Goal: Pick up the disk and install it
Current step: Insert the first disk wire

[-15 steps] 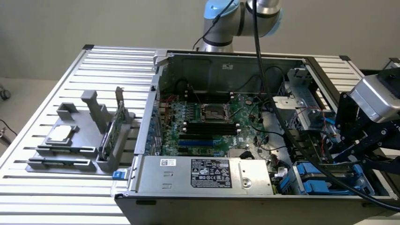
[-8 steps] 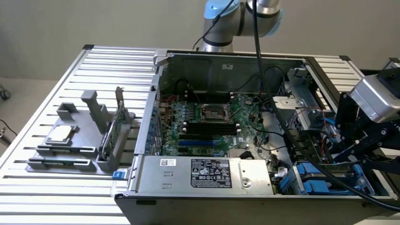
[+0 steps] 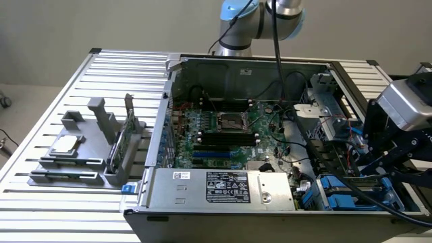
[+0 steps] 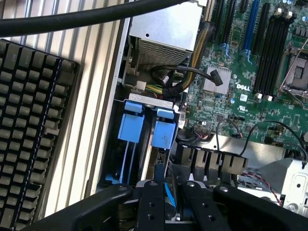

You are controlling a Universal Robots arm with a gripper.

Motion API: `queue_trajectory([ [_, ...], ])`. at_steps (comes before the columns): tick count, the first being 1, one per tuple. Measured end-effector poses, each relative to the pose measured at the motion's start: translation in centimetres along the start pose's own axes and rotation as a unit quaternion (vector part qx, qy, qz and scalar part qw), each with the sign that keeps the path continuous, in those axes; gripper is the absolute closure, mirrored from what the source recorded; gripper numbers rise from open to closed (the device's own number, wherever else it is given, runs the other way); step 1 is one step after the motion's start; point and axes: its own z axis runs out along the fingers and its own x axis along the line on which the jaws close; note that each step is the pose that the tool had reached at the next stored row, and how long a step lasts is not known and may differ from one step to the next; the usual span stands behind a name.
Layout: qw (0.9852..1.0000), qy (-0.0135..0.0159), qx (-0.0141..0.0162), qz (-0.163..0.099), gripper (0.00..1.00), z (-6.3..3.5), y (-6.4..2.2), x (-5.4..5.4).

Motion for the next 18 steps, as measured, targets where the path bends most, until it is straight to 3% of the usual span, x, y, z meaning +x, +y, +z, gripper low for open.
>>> queue_trajectory([
  [5, 0.9991, -0.0009, 0.0045, 0.041, 0.78, 0.01, 0.01, 0.0],
  [9, 0.9971, -0.0016, 0.0084, 0.076, 0.78, 0.01, 0.01, 0.0],
  [13, 0.9937, -0.0024, 0.0123, 0.111, 0.78, 0.02, 0.01, 0.01],
  [18, 0.9878, -0.0031, 0.0171, 0.155, 0.78, 0.01, 0.01, 0.0],
])
